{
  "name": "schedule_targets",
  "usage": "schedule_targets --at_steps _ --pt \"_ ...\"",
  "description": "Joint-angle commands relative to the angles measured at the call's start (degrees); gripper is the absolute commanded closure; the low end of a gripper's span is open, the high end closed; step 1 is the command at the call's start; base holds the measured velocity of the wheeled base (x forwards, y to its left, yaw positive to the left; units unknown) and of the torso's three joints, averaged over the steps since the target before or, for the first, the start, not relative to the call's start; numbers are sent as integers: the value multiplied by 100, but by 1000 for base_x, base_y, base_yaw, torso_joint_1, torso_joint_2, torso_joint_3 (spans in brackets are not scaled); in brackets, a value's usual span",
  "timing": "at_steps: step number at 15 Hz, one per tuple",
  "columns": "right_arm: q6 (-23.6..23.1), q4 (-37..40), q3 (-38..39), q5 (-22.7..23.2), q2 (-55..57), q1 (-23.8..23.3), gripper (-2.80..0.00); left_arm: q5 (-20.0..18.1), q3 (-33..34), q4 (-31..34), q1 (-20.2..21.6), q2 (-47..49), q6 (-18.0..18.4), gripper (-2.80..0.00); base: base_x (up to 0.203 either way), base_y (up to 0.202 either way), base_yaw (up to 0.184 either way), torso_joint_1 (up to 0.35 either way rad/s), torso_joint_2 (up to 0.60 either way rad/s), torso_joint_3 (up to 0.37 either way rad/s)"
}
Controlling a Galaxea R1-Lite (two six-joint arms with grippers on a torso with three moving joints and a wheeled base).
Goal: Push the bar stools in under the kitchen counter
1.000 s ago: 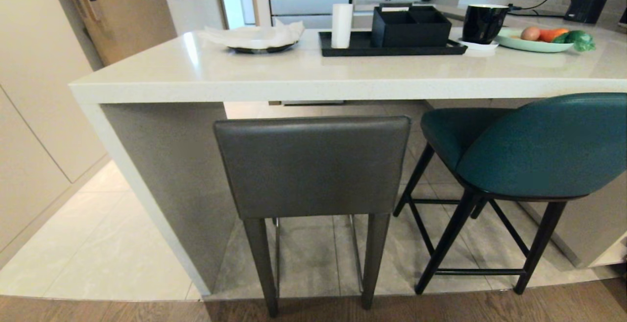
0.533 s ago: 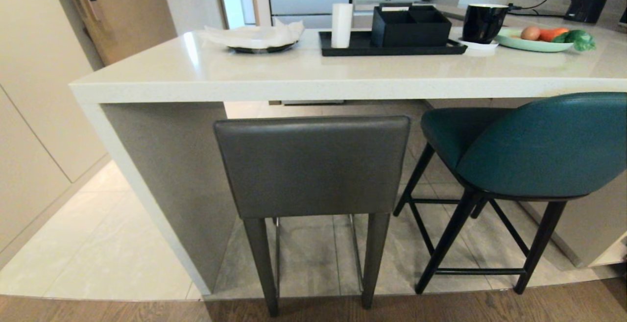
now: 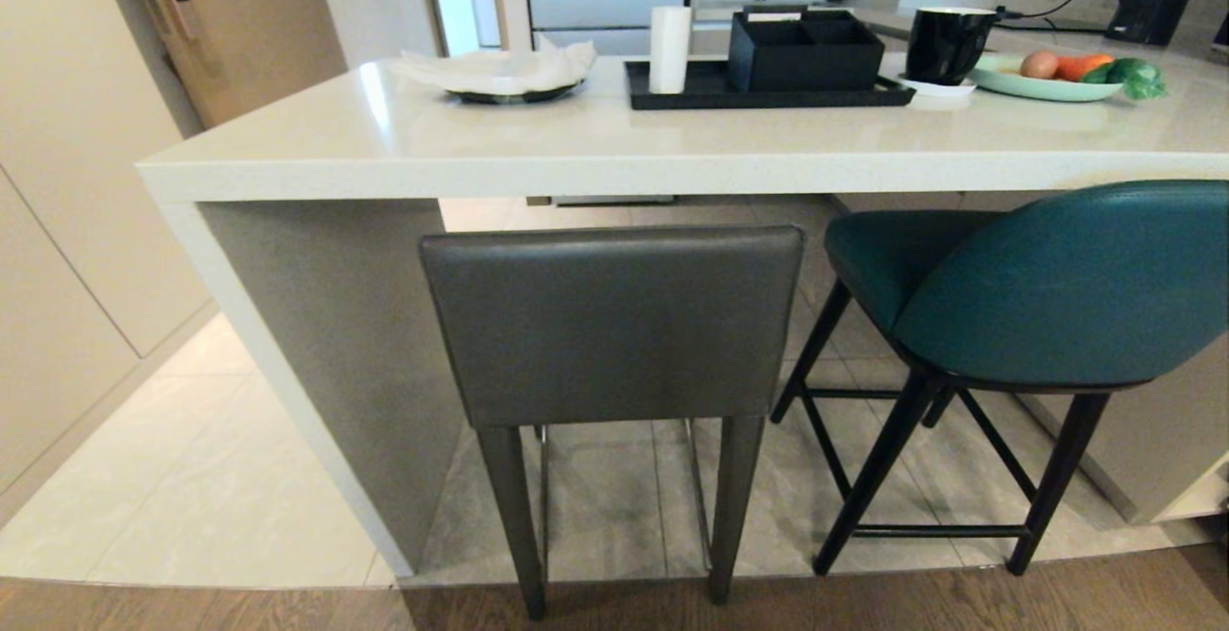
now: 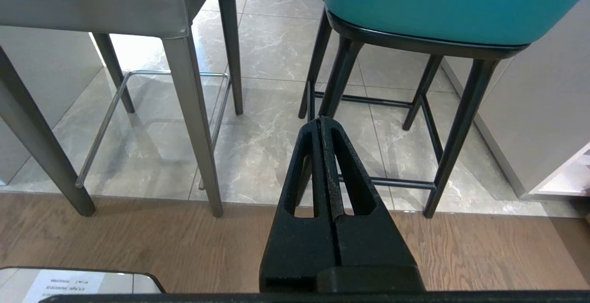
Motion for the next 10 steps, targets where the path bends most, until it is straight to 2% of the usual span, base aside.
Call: schedule_targets --at_steps 1,3,5,10 --pt "-1 17 16 -5 16 0 0 -32 178 225 -6 19 48 0 0 0 0 0 0 0" --pt "177 15 16 -73 16 0 0 -30 132 371 -4 21 78 0 0 0 0 0 0 0" --pt "632 -26 16 -201 16 0 0 -12 132 363 -4 19 42 0 0 0 0 0 0 0" --pt "632 -27 16 -201 16 0 0 -12 132 363 -4 19 43 0 0 0 0 0 0 0"
